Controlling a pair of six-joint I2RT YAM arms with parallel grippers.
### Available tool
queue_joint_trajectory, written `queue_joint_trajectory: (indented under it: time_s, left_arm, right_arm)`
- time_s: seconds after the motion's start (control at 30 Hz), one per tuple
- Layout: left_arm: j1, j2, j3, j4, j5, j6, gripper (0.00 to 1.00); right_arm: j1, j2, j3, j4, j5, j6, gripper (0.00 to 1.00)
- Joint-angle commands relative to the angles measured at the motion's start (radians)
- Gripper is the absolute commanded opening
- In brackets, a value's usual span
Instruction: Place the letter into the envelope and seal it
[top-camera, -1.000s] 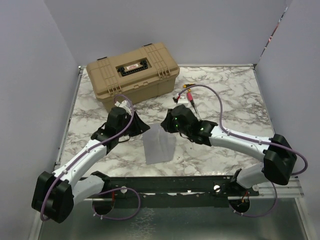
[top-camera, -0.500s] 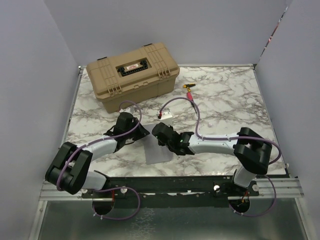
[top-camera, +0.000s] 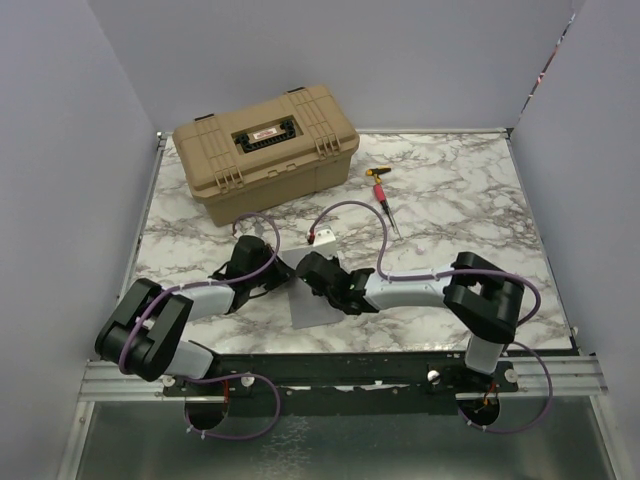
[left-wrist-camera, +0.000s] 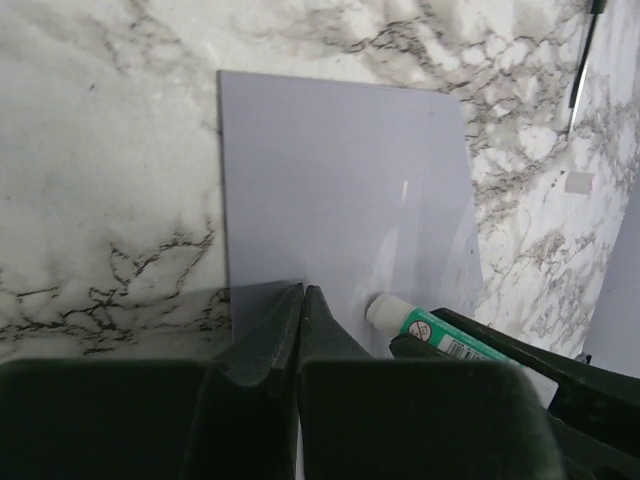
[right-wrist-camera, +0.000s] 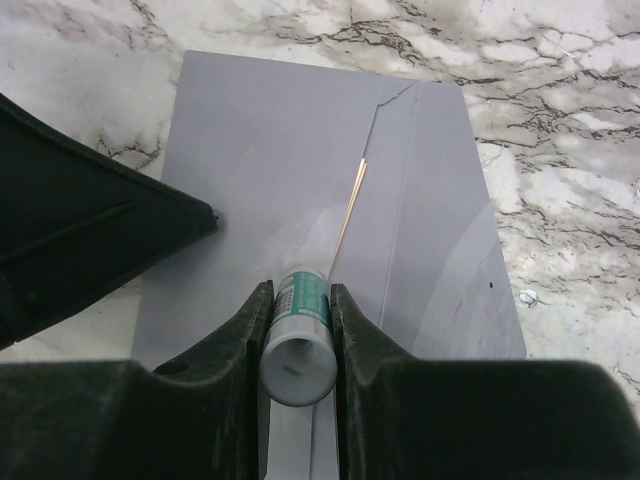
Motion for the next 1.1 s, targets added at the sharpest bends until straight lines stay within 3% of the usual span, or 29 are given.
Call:
queue_joint_trajectory:
  time_s: [0.0, 0.43, 0.67, 1.07]
  left_arm:
    - [-0.004, 0.036, -0.033, 0.024, -0.029, -0.048, 0.0]
    - [-0.006, 0.048, -0.042, -0.077, -0.103, -0.111, 0.0]
    - [-0.005, 0.047, -0.057, -0.104, -0.139, -0.125, 0.0]
    - [-0.005, 0.04, -0.072, -0.13, -0.152, -0.099, 0.0]
  right_arm:
    - [0.03, 0.038, 0.058, -0.074, 0.082, 0.021, 0.0]
    - [0.038, 0.045, 0.099, -0.256, 0.007, 0.133, 0.0]
    - [0.05, 0.016, 0.072, -0.272, -0.063, 0.151, 0.0]
    - [0.031, 0.109, 0.101, -0.249, 0.052, 0.245, 0.0]
